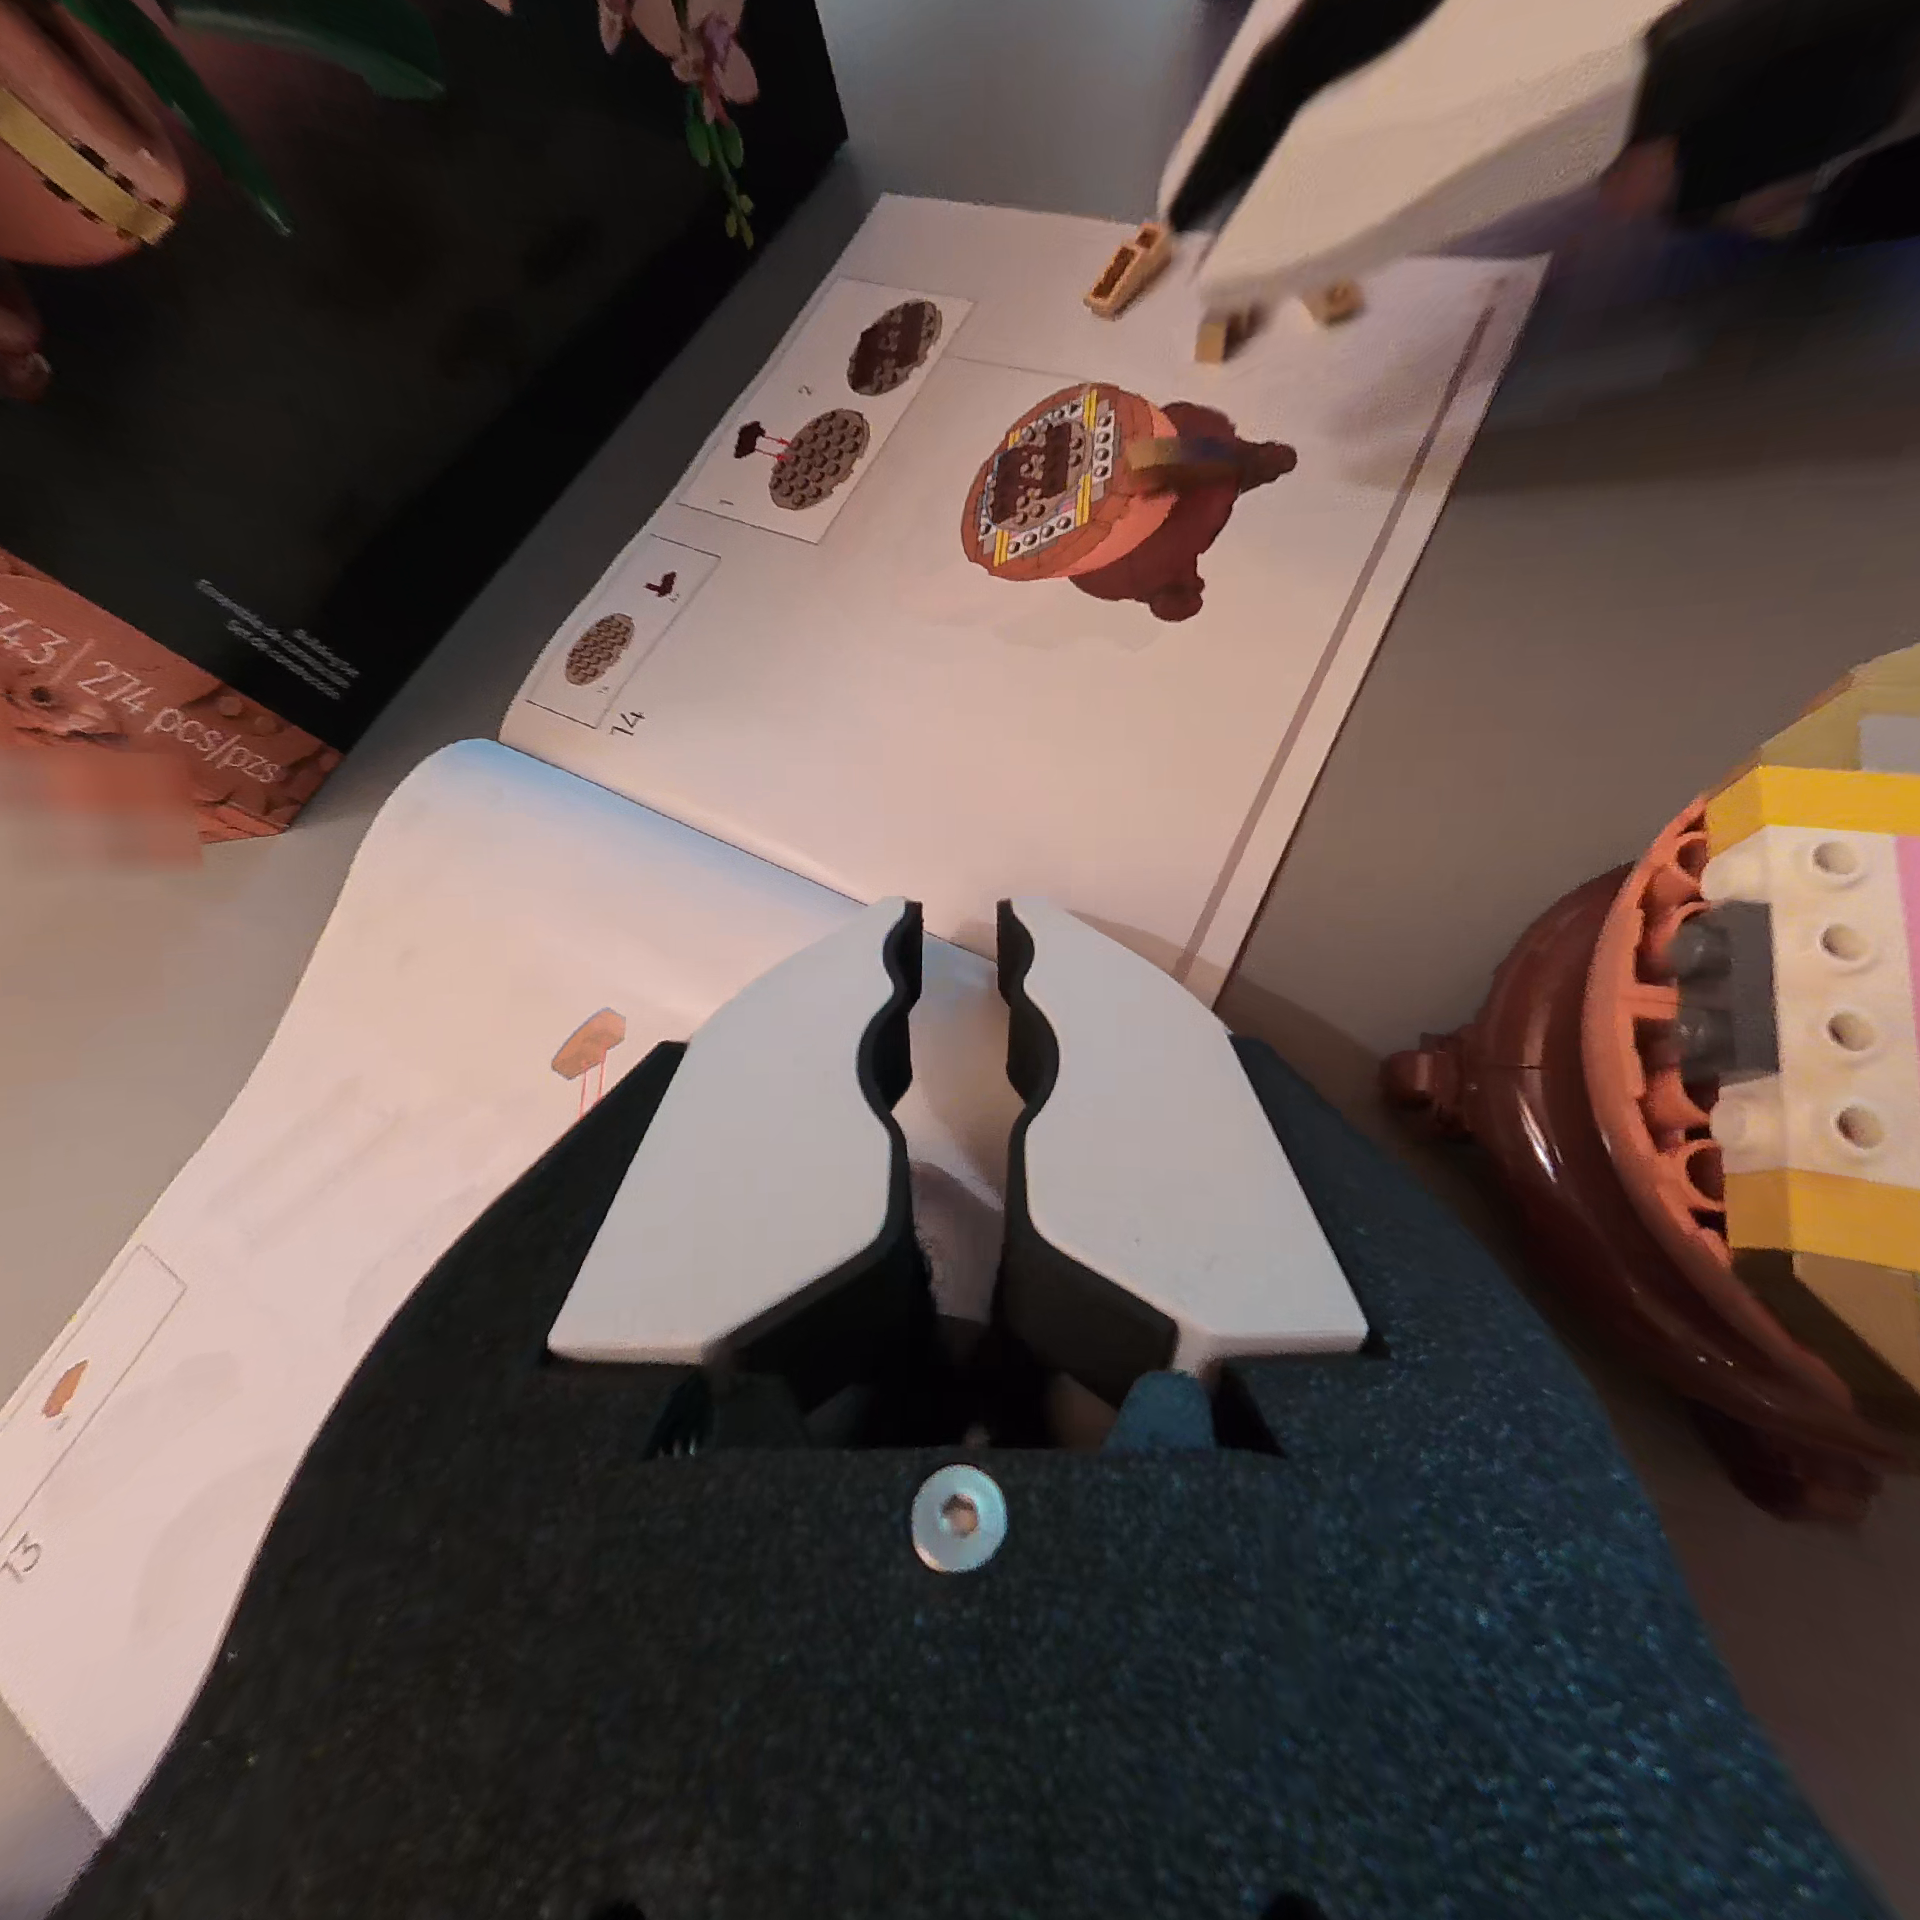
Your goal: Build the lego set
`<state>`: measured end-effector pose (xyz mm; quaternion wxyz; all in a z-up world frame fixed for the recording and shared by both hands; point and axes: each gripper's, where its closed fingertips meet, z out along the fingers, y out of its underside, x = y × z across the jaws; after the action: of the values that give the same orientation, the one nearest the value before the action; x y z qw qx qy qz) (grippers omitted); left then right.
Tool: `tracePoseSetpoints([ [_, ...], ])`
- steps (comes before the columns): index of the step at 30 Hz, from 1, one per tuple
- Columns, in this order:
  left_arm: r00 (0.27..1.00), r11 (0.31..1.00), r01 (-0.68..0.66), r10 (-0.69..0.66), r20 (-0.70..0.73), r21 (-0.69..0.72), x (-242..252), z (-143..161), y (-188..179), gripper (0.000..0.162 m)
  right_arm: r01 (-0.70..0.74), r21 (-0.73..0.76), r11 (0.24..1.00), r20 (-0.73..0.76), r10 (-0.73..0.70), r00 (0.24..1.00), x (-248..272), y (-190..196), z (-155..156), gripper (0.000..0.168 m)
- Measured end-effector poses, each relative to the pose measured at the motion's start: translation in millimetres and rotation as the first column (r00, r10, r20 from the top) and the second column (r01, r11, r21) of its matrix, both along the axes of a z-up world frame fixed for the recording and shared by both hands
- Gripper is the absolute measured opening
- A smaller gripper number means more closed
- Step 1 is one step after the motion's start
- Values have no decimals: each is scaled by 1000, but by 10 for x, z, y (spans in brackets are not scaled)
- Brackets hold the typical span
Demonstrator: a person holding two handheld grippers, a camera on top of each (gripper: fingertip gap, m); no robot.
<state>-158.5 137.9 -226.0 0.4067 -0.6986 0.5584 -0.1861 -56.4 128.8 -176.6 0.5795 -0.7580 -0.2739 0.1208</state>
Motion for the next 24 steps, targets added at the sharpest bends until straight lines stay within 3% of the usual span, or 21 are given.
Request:
tracePoseSetpoints([
  [1, 1000, 1000, -7, 7, 13, 13, -4, 25, 14, 13, 12, 58, 998, -30, -10, 999, 19, -8, 113, 20],
  [4, 995, 996, -31, 23, 98, 80, -7, 205, 61, 18, 148, 123, 981, -63, -141, 988, 221, 38, 269, 94],
  [6, 983, 995, -25, 7, 183, 100, 7, 376, 44, 29, 231, 98, 968, -73, -224, 972, 335, 68, 277, 130],
  [8, 967, 995, -27, 1, 256, 100, 5, 536, 27, 53, 280, 150, 948, -60, -274, 960, 425, 59, 348, 142],
  [11, 942, 988, -91, 46, 332, 121, -65, 768, 72, 94, 301, 197, 933, -148, -275, 950, 454, 14, 528, 145],
  [15, 914, 973, -176, 104, 392, 152, -252, 985, 72, 127, 235, 96, 967, -335, -191, 923, 308, -53, 690, 145],
  [17, 896, 964, -211, 125, 427, 161, -366, 1071, 35, 137, 164, 145, 976, -373, -100, 923, 184, -140, 881, 123],
  [20, 854, 955, -232, 109, 508, 186, -516, 1226, -89, 128, 33, 492, 870, -340, 157, 927, 17, -471, 1489, 26],
  [21, 837, 952, -237, 98, 539, 195, -562, 1284, -133, 120, 41, 580, 813, -337, 193, 922, 27, -560, 1673, 9],
  [24, 755, 933, -280, 70, 652, 224, -711, 1481, -230, 89, 82, 688, 721, -352, 233, 906, 101, -690, 2006, 0],
])
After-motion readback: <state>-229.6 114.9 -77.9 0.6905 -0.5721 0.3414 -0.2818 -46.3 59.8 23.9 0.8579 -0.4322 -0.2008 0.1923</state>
